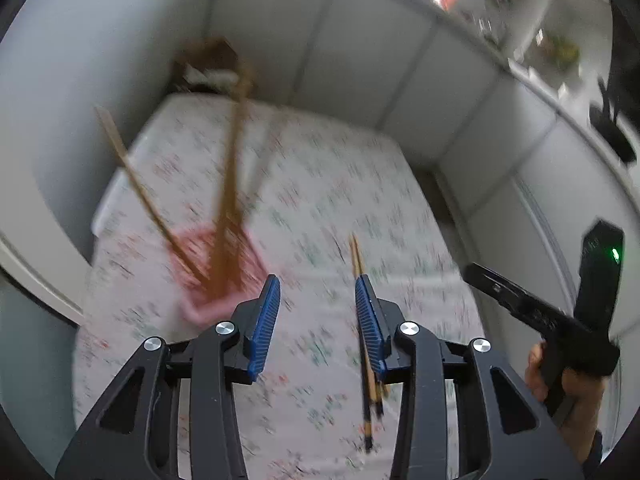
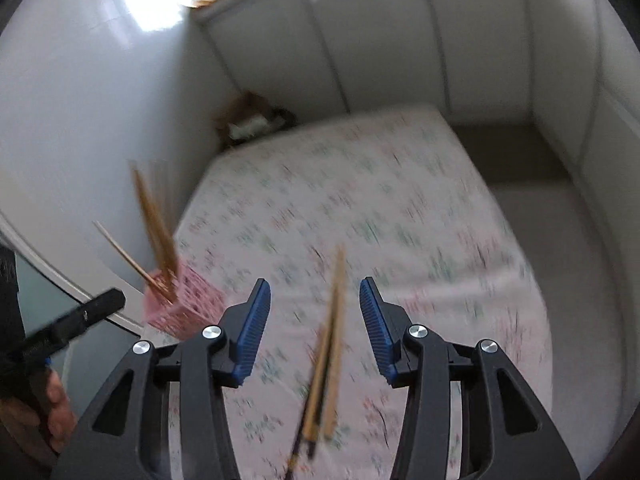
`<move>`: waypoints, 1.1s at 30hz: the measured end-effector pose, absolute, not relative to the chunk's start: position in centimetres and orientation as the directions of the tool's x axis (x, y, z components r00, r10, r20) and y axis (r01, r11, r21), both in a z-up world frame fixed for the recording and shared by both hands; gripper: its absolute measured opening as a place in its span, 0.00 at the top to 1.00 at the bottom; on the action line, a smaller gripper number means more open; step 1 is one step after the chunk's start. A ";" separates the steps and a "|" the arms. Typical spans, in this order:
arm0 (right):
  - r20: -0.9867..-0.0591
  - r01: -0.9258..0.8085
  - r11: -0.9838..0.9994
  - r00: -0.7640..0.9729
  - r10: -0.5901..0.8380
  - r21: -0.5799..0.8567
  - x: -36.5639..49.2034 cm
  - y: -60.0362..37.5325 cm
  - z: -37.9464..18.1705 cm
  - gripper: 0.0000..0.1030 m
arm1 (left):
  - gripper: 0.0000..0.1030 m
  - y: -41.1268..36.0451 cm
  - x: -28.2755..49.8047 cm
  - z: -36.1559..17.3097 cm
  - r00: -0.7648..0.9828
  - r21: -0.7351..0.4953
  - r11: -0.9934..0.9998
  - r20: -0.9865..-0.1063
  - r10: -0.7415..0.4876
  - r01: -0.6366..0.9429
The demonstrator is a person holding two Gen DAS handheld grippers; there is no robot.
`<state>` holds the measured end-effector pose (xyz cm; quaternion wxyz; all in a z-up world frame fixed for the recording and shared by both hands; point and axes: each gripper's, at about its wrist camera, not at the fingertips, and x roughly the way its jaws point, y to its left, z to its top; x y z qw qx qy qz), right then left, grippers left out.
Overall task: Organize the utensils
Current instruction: 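Move both open grippers down to the last wooden chopsticks on the cloth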
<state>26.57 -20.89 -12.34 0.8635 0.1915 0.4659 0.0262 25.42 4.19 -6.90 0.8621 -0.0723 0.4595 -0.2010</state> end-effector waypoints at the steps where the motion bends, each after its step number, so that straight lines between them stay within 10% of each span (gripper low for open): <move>1: -0.814 0.132 0.935 0.541 0.211 0.330 26.5 -21.1 -12.8 0.55 | 0.57 2.8 25.3 -7.9 0.457 -0.309 0.904 -0.785 -0.418 0.297; 11: -0.820 0.175 0.884 0.483 0.306 0.433 26.4 -23.7 -14.4 0.78 | 0.56 -4.8 26.5 -14.4 0.294 -0.261 0.897 -0.880 -0.372 0.357; 24: -0.829 0.195 0.869 0.449 0.332 0.454 26.6 -24.3 -15.2 0.78 | 0.61 -7.3 32.6 -19.8 0.242 -0.252 0.922 -0.914 -0.327 0.293; 33: -0.829 0.196 0.863 0.438 0.348 0.466 27.0 -24.0 -15.5 0.78 | 0.92 -9.3 34.1 -21.6 0.235 -0.173 0.922 -0.936 -0.263 0.345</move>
